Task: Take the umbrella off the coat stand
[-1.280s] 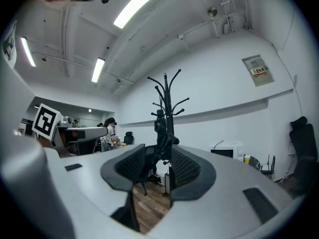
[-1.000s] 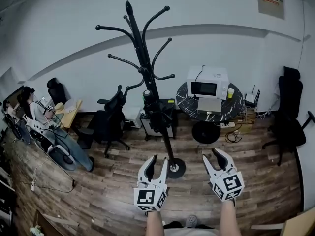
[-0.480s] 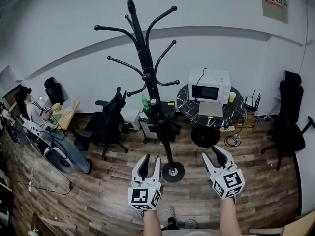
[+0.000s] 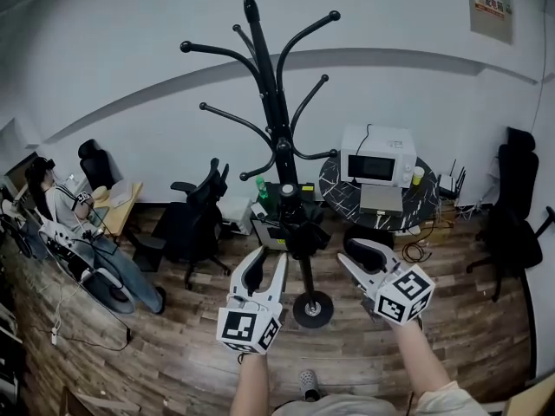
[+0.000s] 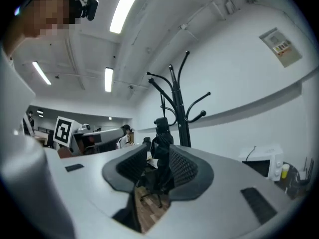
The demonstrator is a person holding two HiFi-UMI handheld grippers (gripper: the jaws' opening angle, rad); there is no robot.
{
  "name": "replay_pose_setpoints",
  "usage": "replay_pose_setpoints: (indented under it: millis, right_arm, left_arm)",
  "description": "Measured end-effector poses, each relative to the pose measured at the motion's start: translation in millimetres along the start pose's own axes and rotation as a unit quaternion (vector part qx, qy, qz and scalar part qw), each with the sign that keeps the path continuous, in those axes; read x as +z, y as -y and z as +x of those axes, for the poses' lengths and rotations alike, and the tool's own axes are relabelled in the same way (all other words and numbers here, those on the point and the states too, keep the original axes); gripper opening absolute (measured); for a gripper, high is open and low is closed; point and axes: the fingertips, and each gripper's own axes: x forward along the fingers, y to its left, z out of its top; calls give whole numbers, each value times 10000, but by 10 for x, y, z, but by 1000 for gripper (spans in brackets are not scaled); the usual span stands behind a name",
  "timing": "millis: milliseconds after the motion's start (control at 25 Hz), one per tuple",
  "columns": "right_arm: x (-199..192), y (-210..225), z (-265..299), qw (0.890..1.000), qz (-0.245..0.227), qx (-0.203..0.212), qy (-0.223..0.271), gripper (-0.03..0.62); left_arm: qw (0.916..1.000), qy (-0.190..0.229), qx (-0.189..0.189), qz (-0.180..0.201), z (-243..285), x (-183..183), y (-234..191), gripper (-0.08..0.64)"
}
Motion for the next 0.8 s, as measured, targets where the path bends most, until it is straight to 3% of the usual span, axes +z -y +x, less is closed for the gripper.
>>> replay_pose_setpoints:
  millis: [160,240,400,640,800]
  right_arm:
    - [362,-38,378,9975,177,662,177,121]
    - [536,-22,561,9967,87,794,163,121]
    - [819,45,801,9963,-148,820,192,121]
    - [1069,131,1136,9947,-741,672,237,111]
    - [1272,166,1259,9932,-886,679,337,106]
  left_arm:
    - [9987,143,-479,-53,264,242,-159,141]
    - [9980,161,-613,63,410,355,-236,140]
    - [9945,-17,-905,529,716,434,-222,137]
    - [9945,31,-811,665,1104,540,-408,133]
    - [9930,150,-938,700,1245,716,-375,130]
